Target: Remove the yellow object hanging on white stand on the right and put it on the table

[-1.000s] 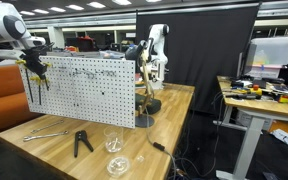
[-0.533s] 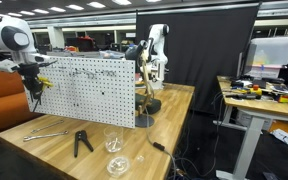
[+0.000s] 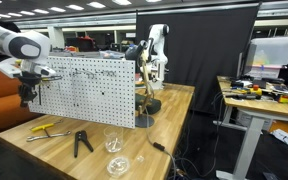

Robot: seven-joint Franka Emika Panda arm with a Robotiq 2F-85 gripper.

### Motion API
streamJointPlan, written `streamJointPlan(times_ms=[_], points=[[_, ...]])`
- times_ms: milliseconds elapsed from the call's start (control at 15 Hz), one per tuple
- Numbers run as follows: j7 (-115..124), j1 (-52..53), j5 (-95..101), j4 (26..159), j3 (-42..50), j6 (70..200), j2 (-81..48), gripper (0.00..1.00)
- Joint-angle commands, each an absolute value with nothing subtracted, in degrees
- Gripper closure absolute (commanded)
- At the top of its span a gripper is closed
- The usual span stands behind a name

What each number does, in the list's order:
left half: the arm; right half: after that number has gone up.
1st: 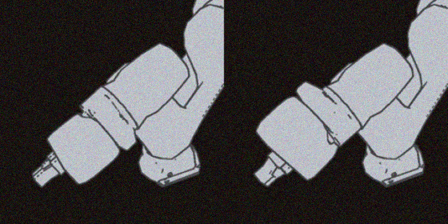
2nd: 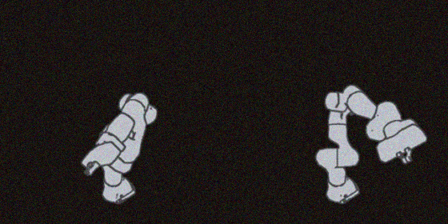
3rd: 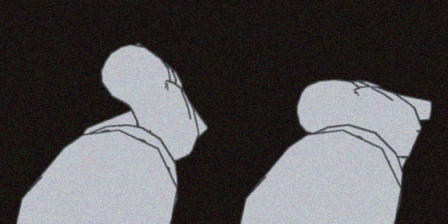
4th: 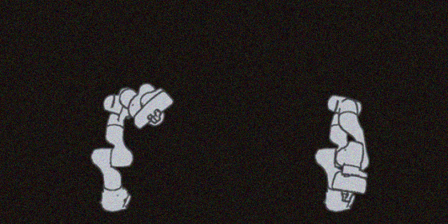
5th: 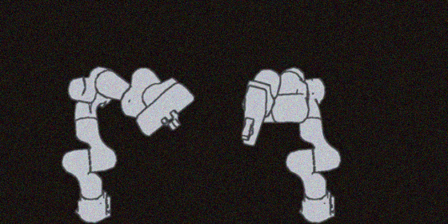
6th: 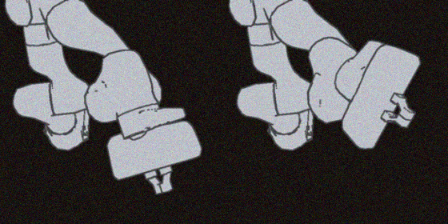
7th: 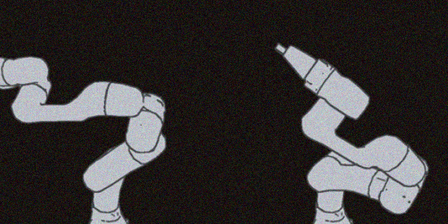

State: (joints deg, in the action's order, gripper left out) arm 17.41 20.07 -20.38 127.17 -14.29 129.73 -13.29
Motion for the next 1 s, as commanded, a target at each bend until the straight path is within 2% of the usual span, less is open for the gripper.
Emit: streamJointPlan(times_ms=[0, 133, 200, 333, 400, 933], points=[[15.13, 17.62, -25.81, 121.21, -15.66, 124.45, -17.05, 0.69], [16.34, 17.53, -26.58, 118.86, -15.25, 123.12, -18.08, 0.61], [16.76, 18.42, -24.64, 121.07, -14.96, 126.01, -16.98, 0.79], [16.77, 18.16, -25.11, 119.68, -14.88, 124.96, -17.64, 0.64], [16.77, 18.15, -25.12, 119.63, -14.88, 124.82, -17.69, 0.61], [16.78, 18.15, -25.14, 119.62, -14.9, 124.68, -17.72, 0.61]])
